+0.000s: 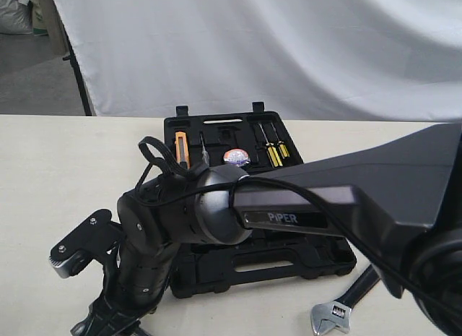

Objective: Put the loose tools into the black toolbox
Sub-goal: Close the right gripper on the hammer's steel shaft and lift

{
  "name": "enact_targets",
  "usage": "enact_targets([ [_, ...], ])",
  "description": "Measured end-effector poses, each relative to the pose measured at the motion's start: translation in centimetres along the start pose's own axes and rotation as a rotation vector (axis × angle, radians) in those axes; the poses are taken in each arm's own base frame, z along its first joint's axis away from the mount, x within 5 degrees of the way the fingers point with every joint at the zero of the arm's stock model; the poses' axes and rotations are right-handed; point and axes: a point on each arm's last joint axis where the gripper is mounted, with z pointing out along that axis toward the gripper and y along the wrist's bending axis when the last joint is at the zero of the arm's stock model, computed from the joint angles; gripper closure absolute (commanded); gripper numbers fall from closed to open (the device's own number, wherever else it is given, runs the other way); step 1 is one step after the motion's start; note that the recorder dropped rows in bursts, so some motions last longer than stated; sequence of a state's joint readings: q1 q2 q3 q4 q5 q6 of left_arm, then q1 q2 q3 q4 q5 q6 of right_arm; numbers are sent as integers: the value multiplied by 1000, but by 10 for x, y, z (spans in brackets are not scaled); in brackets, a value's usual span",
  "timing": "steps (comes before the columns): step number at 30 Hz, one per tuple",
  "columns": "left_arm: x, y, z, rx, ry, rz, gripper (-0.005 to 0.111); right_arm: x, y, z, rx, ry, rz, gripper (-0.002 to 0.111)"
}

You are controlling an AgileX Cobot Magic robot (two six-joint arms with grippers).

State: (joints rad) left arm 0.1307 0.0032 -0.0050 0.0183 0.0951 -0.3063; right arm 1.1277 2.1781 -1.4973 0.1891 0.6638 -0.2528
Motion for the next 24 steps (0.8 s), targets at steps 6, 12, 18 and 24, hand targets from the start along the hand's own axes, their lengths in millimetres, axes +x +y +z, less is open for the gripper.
enact_targets([
  [6, 0, 0, 0, 0, 0, 0, 106, 0, 1, 0, -4, -1, 0, 109],
  [12, 0, 0, 0, 0, 0, 0, 106, 0, 1, 0, -3, -1, -1, 109],
  [18, 0, 0, 0, 0, 0, 0, 106, 3, 2, -2, -14, 39, -2, 109],
  [24, 0, 0, 0, 0, 0, 0, 106, 3, 4, -14, -19, 50, -9, 109],
])
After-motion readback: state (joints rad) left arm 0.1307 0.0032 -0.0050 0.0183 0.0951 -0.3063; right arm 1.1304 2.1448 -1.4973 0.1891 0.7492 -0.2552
